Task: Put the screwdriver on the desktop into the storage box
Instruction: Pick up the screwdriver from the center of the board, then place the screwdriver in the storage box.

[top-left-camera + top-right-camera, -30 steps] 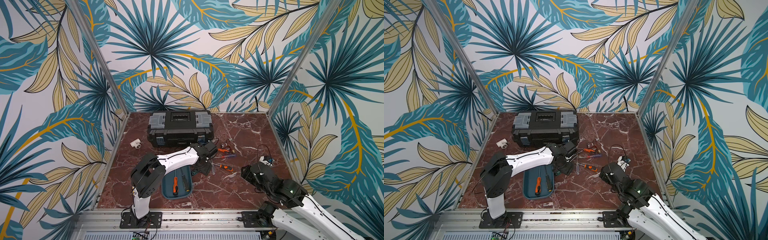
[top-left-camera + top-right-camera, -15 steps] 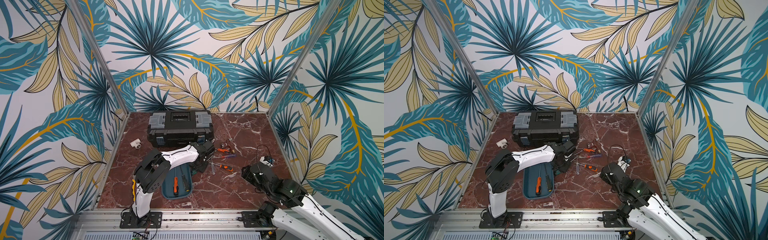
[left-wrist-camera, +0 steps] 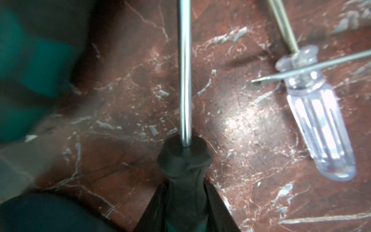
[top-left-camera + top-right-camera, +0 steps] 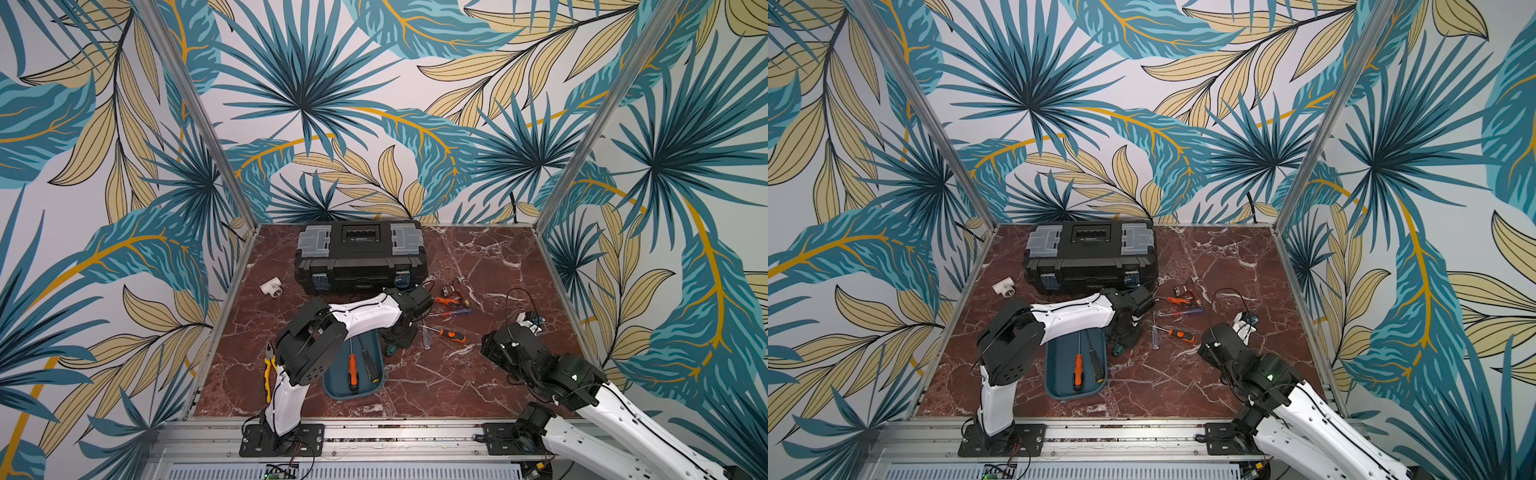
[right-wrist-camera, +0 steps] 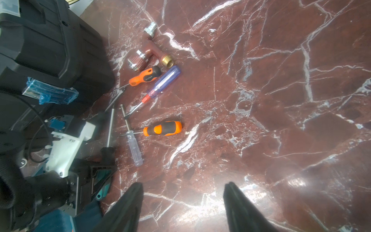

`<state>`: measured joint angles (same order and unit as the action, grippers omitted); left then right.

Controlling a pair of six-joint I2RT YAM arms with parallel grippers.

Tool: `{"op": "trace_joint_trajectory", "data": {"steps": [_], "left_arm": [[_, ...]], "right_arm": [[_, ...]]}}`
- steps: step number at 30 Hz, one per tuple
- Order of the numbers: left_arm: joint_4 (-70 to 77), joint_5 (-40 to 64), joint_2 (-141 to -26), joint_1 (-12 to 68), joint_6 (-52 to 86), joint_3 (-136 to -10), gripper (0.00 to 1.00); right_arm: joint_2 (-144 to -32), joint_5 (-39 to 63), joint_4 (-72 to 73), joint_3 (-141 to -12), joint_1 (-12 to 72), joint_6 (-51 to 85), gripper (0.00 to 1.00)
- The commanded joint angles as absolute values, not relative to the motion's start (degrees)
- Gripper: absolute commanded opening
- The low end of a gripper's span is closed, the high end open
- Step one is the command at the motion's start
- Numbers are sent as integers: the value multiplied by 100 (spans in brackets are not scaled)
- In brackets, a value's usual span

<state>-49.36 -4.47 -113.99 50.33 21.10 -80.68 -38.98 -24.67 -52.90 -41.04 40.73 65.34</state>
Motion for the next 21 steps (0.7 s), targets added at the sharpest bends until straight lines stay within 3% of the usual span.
{"op": "trace_joint_trajectory", "data": {"steps": [1,9,13,16,21], "left_arm": [[-5106,-937,-10687,5281,2367,-8200,19],[-5570,-1362,-8374,5589,4231,-6990,16],[-5958,-1754,-7164,5192,4801,-6044,14],[-6068,-1484,-6709,4673,4828,-5435,13],[-5641,-999,-6670,4555,5389,-4486,12]], "right_arm": [[-3902,-2602,-5411,-4126,4048,6504,69],[-4194,-2527,-5130,-4146,4045,6372,69],[-4626,-2296,-4732,-4207,4036,6159,69],[-5033,-2079,-4432,-4283,4029,6008,69],[-5502,-1773,-4213,-4445,4029,5863,69]]}}
